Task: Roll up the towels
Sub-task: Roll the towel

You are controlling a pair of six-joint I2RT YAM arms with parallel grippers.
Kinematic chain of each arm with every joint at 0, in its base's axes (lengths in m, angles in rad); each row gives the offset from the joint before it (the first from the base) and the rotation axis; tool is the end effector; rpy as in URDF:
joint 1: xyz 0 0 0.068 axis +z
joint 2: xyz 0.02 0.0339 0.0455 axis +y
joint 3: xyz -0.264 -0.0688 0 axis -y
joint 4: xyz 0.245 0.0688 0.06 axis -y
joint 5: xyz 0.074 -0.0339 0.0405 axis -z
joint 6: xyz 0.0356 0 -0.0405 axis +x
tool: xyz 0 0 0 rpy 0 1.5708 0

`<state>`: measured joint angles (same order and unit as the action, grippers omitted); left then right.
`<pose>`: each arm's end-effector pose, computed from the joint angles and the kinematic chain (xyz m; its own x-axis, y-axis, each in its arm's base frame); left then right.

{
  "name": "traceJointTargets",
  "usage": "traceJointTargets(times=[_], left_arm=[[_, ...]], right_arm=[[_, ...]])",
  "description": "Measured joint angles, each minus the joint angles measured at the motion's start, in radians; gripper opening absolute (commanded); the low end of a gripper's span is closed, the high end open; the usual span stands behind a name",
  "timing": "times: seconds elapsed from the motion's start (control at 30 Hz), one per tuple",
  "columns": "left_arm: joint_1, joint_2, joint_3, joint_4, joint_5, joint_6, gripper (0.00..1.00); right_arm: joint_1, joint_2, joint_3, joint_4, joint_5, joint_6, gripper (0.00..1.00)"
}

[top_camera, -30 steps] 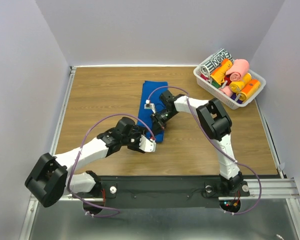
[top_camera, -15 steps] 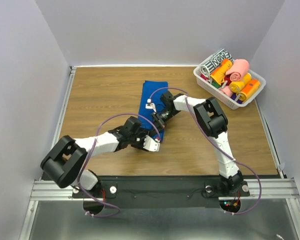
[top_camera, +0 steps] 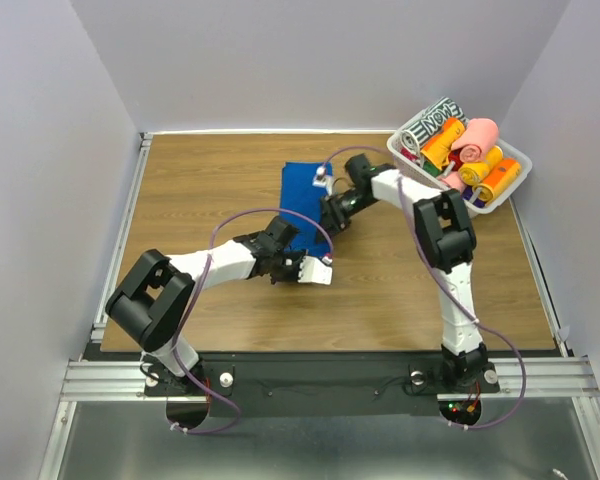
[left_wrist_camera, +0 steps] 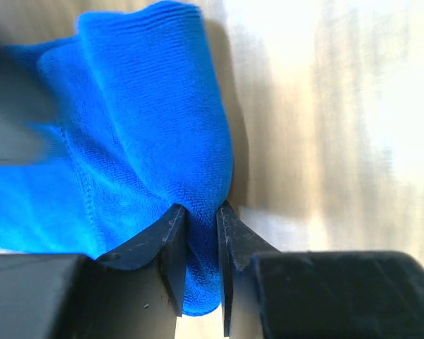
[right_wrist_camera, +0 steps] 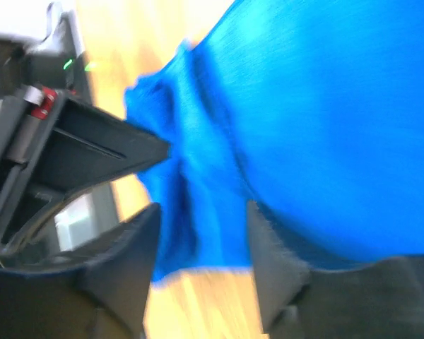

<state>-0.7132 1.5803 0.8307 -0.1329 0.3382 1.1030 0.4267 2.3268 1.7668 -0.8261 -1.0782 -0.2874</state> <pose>0.2275 -0.2124 0.1714 0.4298 0.7416 -0.5152 0.8715 -0.1915 0.4514 0.4033 0.2178 0.1370 -0.7609 -0.4932 -0.4216 -0.5826 0.2333 0.7785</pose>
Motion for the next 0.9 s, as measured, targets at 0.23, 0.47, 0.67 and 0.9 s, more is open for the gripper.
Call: traceJointTargets(times=[0.23,0.47,0.67,0.9], left_arm=[[0.011,0.06,0.102,-0.177,0.129,-0.082,0.23],[0.091,0.236,0.307,-0.377,0.32,-0.133,0.27],[0.177,0.426,0.508,-0.588,0.508,-0.146,0.28],[0.233,0.573,0.649,-0.758,0.647,-0.148,0.32]], right_arm=[[-0.217,-0.206,0.007,0.031,0.108,0.03,0.96],[-0.284,-0.629,-0.22,0.04,0.245,-0.044,1.0],[-0.241,-0.919,-0.406,-0.013,0.306,-0.158,1.0],[-0.024,-1.028,-0.543,-0.02,0.504,-0.222,1.0]])
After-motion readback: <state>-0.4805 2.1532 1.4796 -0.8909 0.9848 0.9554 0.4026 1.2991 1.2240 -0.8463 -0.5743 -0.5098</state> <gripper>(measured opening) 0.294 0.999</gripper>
